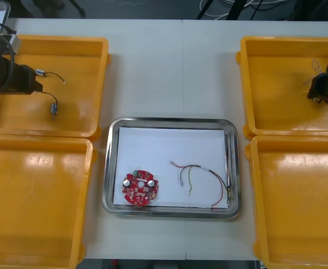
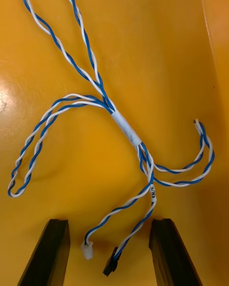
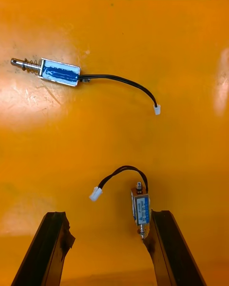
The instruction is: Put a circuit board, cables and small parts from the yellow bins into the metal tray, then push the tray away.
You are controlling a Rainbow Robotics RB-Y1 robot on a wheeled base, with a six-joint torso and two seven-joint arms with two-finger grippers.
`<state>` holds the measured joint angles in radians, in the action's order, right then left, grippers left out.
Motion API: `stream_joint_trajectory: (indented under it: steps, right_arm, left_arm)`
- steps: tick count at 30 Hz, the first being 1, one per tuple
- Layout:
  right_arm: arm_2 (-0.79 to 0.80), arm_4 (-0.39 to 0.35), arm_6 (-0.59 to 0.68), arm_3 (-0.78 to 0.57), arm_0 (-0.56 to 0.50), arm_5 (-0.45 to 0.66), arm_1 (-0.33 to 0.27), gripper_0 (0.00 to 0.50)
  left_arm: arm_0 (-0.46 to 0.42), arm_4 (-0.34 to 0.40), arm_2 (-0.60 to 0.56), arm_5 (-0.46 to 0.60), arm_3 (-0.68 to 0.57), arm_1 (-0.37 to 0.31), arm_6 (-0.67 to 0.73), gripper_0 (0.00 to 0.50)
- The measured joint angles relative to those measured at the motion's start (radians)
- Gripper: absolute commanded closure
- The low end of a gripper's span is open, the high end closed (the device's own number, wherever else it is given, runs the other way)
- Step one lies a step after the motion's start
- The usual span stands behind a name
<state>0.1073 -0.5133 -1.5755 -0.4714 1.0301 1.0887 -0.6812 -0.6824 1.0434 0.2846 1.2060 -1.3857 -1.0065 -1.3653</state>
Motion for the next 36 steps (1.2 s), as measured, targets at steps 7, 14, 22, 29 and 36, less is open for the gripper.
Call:
stream_joint_trajectory:
  steps: [7,14,22,29,36]
  right_arm:
    - [0.0,-0.017,0.0,0.0,-0.001,0.001,0.0,0.5]
    - [0.0,-0.017,0.0,-0.004,-0.001,0.01,0.0,0.5]
    - [0.0,-0.017,0.055,-0.08,-0.011,0.138,0.0,0.5]
    - [0.0,-0.018,0.113,-0.154,-0.017,0.23,0.0,0.5]
    - [-0.002,-0.073,0.159,-0.199,-0.021,0.303,0.0,0.5]
  left_arm:
    - [0.0,0.001,0.0,0.037,0.0,0.003,0.0,0.0]
    - [0.0,0.0,0.0,0.068,0.0,0.025,0.0,0.0]
    - [0.0,-0.02,0.0,0.079,0.0,0.084,0.002,0.0]
    - [0.0,-0.051,0.006,0.08,0.0,0.117,0.008,0.0]
    - [0.0,-0.078,0.056,0.08,0.0,0.12,0.018,0.0]
